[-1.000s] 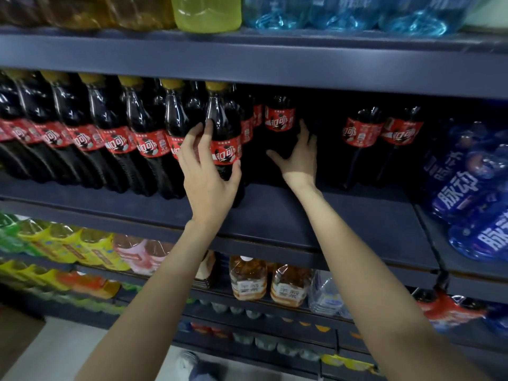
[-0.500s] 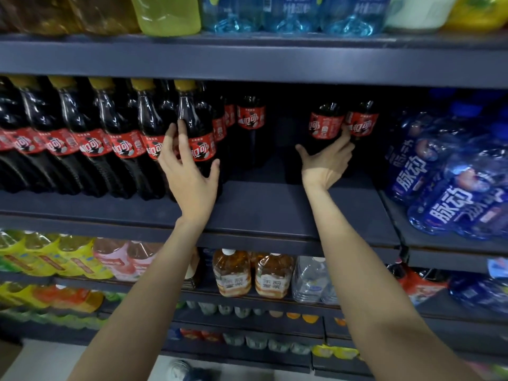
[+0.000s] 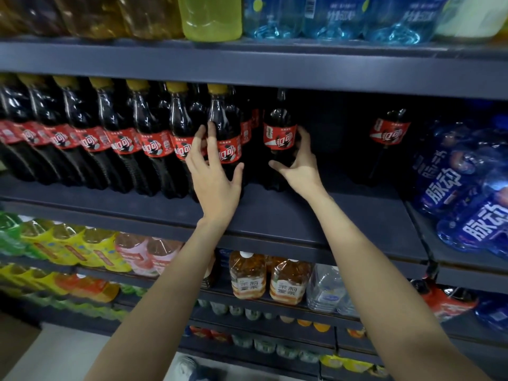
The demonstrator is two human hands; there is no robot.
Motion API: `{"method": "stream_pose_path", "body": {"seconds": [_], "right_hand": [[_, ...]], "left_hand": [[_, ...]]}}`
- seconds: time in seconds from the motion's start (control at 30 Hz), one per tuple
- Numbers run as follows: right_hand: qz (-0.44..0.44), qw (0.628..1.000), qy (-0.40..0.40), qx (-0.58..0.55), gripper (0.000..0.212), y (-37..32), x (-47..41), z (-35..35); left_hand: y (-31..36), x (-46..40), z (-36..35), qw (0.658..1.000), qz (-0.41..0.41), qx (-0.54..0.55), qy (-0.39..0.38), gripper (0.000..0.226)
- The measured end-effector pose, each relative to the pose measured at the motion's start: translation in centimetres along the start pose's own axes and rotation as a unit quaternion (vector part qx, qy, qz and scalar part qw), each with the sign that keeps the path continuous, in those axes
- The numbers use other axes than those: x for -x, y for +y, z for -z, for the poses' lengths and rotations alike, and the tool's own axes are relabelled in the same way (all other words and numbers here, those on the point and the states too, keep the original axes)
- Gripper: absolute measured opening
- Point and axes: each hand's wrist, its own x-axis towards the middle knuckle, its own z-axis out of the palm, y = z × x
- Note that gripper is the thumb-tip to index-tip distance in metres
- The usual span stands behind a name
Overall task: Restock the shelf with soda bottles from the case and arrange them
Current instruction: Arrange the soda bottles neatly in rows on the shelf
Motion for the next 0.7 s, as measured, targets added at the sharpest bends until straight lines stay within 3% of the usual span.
{"method": "stream_pose_path", "body": {"seconds": [0.7], "right_hand": [[0.051,0.994,0.087,0.046,0.087,0.3,0.8,-3.2]], "left_hand": [[0.6,0.2,0.1,1.000,0.005,-0.002,0.002,0.087]]}}
